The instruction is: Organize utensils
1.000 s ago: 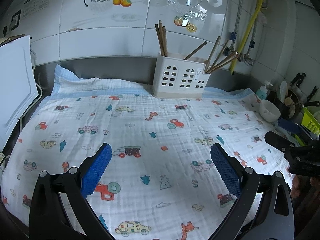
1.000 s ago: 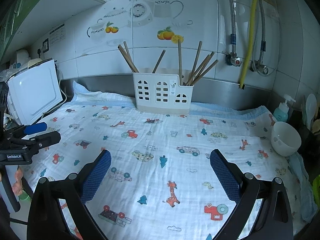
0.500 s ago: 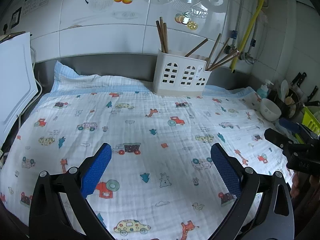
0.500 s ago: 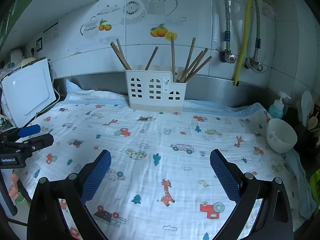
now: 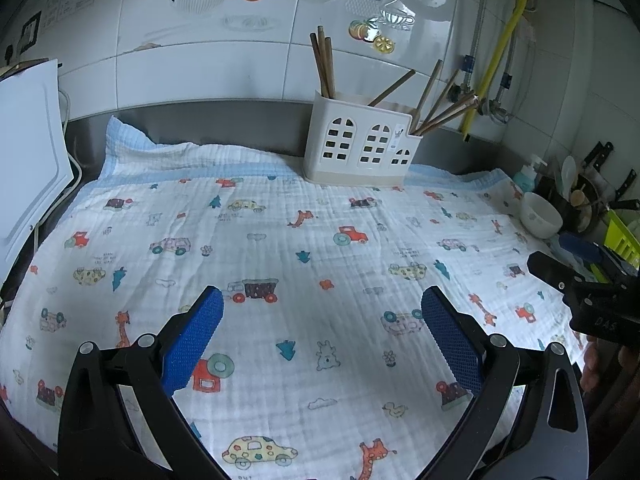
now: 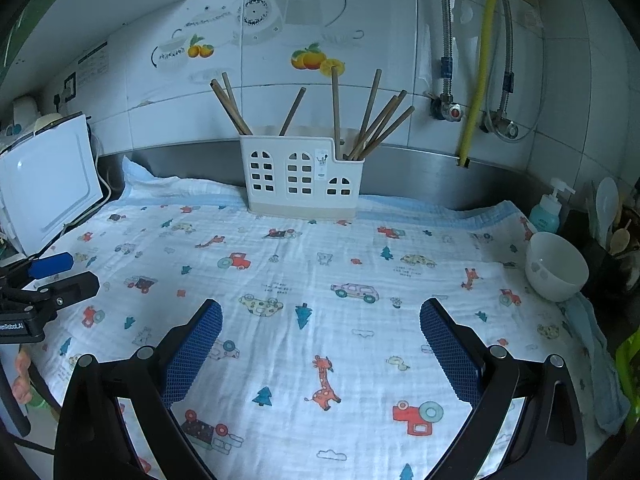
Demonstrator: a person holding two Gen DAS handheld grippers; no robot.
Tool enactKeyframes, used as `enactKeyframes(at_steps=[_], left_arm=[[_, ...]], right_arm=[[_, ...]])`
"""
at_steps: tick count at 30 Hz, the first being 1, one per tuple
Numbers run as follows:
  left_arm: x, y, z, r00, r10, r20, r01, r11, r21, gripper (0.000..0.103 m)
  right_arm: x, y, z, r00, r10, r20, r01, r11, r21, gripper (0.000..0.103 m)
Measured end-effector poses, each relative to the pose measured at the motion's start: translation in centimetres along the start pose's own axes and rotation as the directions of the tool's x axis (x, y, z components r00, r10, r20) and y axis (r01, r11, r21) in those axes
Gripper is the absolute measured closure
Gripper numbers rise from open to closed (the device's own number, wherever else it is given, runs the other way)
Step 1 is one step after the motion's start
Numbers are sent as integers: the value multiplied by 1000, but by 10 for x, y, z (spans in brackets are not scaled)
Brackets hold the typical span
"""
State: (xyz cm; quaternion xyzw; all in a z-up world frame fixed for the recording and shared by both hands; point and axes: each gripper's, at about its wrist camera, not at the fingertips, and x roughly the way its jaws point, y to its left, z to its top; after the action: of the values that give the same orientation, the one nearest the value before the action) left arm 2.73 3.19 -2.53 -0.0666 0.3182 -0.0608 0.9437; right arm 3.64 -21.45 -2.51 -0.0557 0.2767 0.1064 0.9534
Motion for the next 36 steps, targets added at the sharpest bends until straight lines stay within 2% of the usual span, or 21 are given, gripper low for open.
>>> enactKeyframes(at_steps=[36], left_arm=[[9,-1,-2,1000,-6,-23,7,1000,10,5]], right_arm=[[2,0,-2,1000,-4,-3,4,1000,-6,7]])
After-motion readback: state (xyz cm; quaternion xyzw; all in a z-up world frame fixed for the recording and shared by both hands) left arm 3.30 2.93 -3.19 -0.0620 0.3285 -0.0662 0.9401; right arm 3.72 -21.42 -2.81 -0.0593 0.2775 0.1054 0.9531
